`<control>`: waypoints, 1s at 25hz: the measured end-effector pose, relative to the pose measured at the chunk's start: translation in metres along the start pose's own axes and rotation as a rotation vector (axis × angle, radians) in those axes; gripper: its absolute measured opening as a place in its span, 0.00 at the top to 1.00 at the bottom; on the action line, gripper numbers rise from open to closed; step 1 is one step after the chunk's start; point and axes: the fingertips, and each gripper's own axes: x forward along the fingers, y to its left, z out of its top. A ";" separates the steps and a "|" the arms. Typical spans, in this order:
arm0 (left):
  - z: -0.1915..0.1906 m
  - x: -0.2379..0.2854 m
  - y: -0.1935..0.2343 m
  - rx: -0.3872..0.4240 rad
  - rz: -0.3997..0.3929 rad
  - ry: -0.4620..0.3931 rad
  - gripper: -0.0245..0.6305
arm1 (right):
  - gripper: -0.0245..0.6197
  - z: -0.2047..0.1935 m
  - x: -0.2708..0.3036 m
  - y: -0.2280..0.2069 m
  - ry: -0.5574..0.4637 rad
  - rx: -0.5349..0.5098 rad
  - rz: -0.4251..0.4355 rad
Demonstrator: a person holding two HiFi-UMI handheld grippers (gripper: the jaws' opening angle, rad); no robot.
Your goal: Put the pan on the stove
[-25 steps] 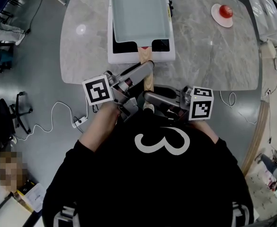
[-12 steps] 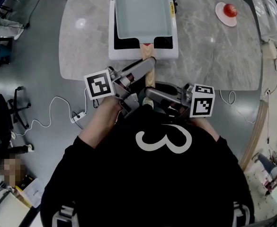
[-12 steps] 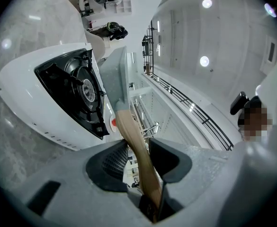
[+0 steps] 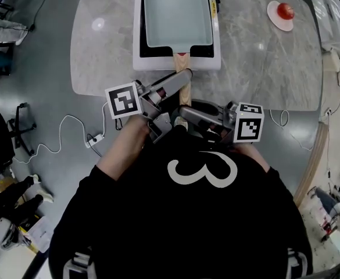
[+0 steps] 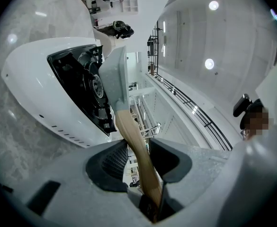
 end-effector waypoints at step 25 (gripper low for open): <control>-0.003 0.000 0.010 -0.073 -0.024 0.003 0.73 | 0.79 -0.002 0.000 -0.006 -0.001 0.045 -0.014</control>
